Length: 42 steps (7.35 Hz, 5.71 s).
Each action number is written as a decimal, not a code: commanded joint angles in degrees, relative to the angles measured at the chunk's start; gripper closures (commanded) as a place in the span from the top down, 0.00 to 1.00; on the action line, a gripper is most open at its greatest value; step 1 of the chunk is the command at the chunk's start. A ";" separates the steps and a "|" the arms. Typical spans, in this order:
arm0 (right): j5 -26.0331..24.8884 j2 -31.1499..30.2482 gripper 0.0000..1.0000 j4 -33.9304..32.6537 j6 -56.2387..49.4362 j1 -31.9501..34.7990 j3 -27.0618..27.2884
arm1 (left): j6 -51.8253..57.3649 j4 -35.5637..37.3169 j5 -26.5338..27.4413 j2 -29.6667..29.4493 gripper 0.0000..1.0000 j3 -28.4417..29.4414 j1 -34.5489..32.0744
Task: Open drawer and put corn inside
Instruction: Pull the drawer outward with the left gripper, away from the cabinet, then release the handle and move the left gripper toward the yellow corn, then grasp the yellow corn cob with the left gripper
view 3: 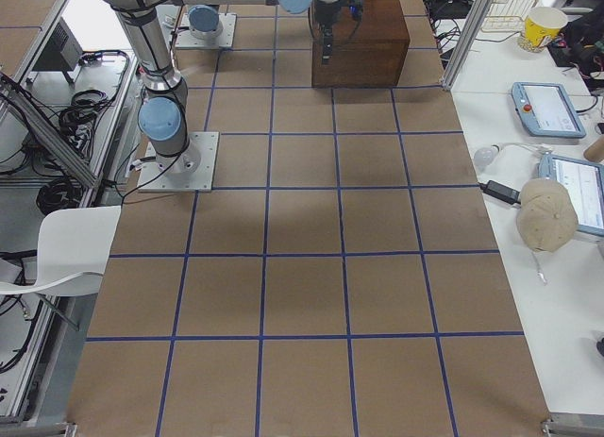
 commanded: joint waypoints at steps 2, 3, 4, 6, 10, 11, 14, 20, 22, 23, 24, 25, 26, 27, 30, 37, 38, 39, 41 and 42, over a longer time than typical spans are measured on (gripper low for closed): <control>0.00 0.00 1.00 0.00 0.00 0.00 0.00 | 0.40 -0.04 0.00 0.19 1.00 -0.05 3.13; 0.00 0.00 1.00 0.00 0.00 0.00 0.00 | 1.01 0.05 0.00 0.19 1.00 -0.05 3.75; 0.00 0.00 1.00 0.00 0.00 0.00 0.00 | 1.02 0.05 0.09 0.36 1.00 -0.05 4.54; 0.00 0.00 1.00 0.00 0.00 0.00 0.00 | 1.89 -0.48 0.09 0.54 1.00 -0.13 6.64; 0.00 0.00 1.00 0.00 0.00 0.00 0.00 | 2.60 -0.83 0.09 0.98 1.00 0.04 8.15; 0.00 0.00 1.00 0.00 0.00 0.00 0.00 | 2.69 -0.83 0.09 0.80 1.00 -0.05 8.15; 0.00 0.00 1.00 0.00 0.00 0.00 0.00 | 2.69 -0.74 0.09 0.71 1.00 0.13 8.67; 0.00 0.00 1.00 0.00 0.00 0.00 0.00 | 2.69 -2.57 0.09 2.81 1.00 1.00 10.79; 0.00 0.00 1.00 0.00 0.00 0.00 0.00 | 5.65 -6.63 5.57 6.95 1.00 1.98 11.83; 0.00 0.00 1.00 0.00 0.00 0.00 0.00 | 9.86 -5.67 9.98 5.82 1.00 1.98 13.67; 0.00 0.00 1.00 0.00 0.00 0.00 0.00 | 11.81 -3.23 11.93 5.46 1.00 1.89 16.38; 0.00 0.00 1.00 0.00 0.00 0.00 0.00 | 14.96 -0.85 17.35 4.42 1.00 1.80 18.32; 0.00 0.00 1.00 0.00 0.00 0.00 0.00 | 18.65 1.43 18.45 3.19 1.00 1.71 19.30; 0.00 0.00 1.00 0.00 0.00 0.00 0.00 | 23.04 5.20 18.37 1.17 1.00 1.54 21.92; 0.00 0.00 1.00 0.00 0.00 0.00 0.00 | 26.95 12.08 17.67 -5.94 1.00 1.62 26.60; 0.00 0.00 1.00 0.00 0.00 0.00 0.00 | 28.88 12.36 15.56 -9.83 0.83 1.54 27.75; 0.00 0.00 1.00 0.00 0.00 0.00 0.00 | 29.32 12.36 15.64 -9.75 0.66 1.54 27.75; 0.00 0.00 1.00 0.00 0.00 0.09 0.00 | 30.10 12.36 15.56 -9.83 0.36 1.62 27.75; 0.00 0.00 1.00 0.00 0.00 0.00 0.00 | 30.46 12.36 15.29 -9.74 0.00 1.89 27.75; 0.00 0.00 1.00 0.00 0.00 0.00 0.00 | 30.38 12.36 14.60 -9.66 0.00 1.89 27.75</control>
